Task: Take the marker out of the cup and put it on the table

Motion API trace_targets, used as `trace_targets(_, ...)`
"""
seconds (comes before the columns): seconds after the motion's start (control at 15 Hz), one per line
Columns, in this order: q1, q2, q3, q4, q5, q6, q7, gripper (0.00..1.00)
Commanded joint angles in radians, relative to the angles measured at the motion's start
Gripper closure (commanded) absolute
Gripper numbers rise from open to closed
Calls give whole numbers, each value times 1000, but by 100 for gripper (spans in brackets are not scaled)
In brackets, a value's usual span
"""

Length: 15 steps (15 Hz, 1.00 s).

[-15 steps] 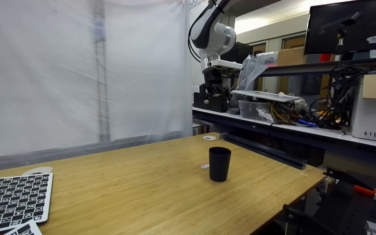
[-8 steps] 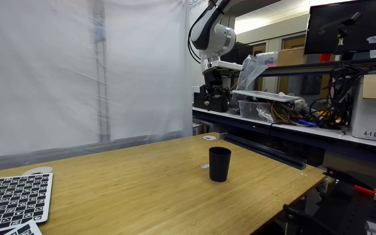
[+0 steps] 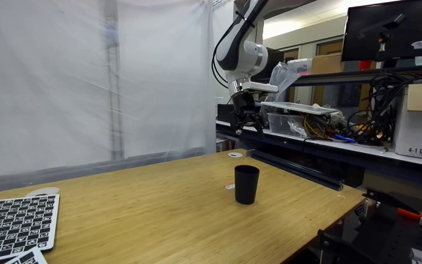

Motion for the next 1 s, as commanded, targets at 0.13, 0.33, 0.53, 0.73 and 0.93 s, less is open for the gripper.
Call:
trace_targets(0.13,-7,-2,7,-97,0,74,-26,0)
trace_targets(0.33,-3,18,8,-103,-8,80,-30,0)
trace_targets(0.53,9,24,7,-90,-27,72,-21,0)
trace_targets(0.73,21,30,9,-76,-45,62,-22,0)
trace_targets(0.93,27,43,11,-62,-59,54,-27,0)
